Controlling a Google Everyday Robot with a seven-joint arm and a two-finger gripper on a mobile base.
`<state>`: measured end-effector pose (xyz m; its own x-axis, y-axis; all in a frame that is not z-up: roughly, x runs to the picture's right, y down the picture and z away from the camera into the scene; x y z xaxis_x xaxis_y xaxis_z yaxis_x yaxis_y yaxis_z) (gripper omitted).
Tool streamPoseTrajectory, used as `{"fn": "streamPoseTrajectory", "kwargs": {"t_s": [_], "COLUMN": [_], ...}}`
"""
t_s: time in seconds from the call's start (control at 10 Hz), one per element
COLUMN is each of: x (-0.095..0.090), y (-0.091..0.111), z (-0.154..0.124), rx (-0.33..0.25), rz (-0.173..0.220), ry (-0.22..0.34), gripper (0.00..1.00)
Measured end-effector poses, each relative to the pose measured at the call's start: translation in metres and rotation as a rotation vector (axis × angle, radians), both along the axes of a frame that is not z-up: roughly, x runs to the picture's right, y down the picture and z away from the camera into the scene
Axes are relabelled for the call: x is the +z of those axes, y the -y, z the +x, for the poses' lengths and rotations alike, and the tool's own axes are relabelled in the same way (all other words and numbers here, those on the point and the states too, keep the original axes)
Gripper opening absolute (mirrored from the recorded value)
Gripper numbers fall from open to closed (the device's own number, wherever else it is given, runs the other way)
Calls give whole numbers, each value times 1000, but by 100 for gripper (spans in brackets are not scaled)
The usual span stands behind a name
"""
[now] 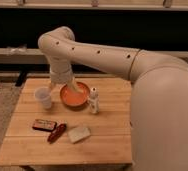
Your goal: Place the eraser on the white sponge
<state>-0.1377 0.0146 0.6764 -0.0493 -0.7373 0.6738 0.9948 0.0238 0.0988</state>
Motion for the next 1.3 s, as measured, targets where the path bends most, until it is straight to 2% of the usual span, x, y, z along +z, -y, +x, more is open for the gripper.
{"fn": "streamPoseTrajectory", "kwargs": {"t_s": [0.7,0.9,1.1,1.3], "x": [0,-1,-9,-27], "y": [0,-1,-8,-34], "z": [0,-1,-20,-51], "rx": [0,-22,-107,-239], "rz": [0,14,83,142], "ry": [0,10,93,201], "gripper": [80,80,80,80]}}
